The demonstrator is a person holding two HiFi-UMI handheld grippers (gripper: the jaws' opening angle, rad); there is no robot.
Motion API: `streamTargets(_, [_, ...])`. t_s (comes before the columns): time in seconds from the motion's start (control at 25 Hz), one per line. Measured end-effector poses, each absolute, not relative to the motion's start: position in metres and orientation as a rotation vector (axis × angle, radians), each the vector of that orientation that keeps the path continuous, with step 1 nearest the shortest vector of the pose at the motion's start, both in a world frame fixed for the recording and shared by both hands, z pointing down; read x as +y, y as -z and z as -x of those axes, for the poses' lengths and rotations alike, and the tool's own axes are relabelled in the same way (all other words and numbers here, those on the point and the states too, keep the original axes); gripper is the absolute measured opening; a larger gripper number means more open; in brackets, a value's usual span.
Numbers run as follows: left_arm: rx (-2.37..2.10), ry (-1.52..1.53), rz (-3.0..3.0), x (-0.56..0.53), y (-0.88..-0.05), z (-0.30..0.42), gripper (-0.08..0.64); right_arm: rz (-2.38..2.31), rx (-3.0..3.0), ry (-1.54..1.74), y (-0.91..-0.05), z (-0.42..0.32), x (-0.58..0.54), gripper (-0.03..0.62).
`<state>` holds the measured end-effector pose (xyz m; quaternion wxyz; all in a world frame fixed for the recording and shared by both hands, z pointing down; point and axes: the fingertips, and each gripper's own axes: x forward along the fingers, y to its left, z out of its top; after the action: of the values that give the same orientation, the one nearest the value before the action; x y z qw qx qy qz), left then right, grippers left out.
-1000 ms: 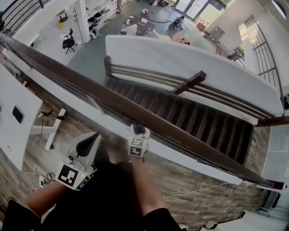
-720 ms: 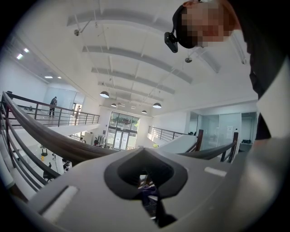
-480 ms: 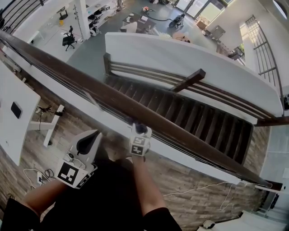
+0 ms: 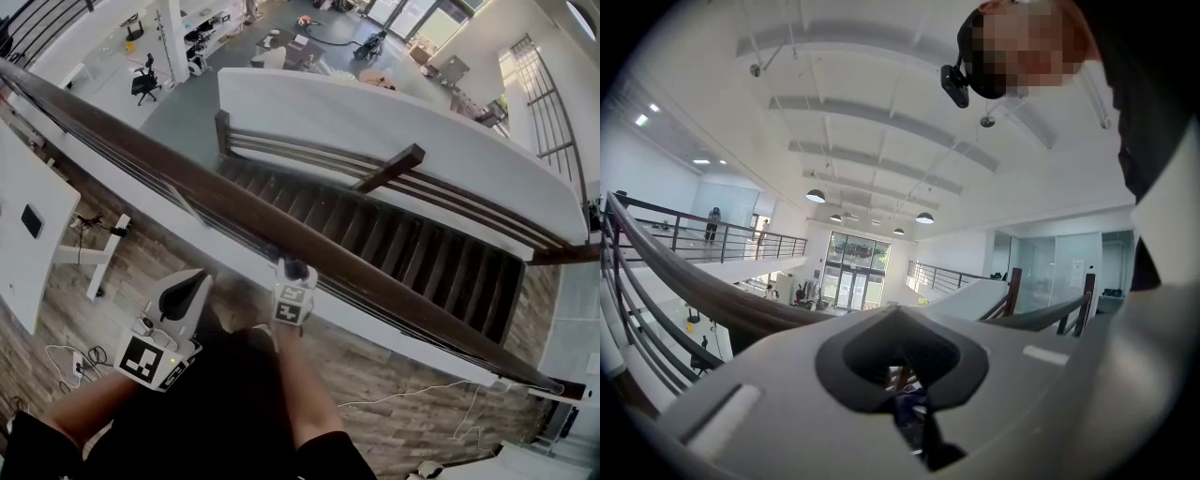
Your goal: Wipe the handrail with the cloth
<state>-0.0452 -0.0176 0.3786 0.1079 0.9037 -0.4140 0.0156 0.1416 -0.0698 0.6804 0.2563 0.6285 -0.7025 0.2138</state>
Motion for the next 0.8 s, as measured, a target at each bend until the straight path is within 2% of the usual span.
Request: streamTargets(0.8, [-1.243,-0.076,-2.653,0.002,-0.378,0.020,0.000,-1.694,-1.916,-0.593,-0.681,-0.178,-0.052,0.186])
